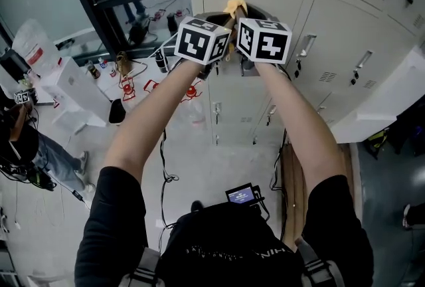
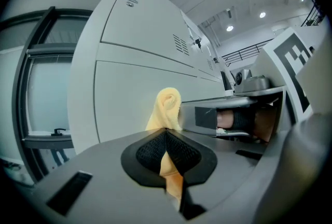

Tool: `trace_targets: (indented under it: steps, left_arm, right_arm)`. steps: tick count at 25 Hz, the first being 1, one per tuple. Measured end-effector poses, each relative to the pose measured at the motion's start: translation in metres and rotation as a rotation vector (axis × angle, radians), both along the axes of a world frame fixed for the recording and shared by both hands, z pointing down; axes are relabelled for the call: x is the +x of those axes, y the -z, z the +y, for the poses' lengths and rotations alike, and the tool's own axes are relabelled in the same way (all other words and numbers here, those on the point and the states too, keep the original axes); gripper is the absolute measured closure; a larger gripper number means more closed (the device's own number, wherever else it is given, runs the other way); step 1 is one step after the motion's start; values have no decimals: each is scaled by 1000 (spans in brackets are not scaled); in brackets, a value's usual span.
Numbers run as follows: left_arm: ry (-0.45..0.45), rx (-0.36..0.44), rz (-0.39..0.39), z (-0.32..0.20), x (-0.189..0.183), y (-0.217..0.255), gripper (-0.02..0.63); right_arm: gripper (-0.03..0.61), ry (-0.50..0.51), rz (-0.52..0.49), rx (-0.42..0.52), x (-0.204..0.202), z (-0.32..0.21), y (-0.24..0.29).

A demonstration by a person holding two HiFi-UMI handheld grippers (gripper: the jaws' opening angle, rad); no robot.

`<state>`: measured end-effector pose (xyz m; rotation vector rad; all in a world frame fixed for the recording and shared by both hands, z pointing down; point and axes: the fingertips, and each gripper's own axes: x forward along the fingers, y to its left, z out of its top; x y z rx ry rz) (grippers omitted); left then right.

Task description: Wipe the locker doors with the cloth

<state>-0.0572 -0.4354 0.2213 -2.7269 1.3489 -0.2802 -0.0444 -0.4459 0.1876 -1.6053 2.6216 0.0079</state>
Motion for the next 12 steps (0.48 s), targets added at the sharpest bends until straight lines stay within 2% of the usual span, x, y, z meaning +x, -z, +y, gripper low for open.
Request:
trace_targets:
  steps: [12]
  left_arm:
    - [-74, -1, -3, -4, 79, -2, 594]
  right_arm:
    - [528, -61, 10, -2, 77, -5, -3]
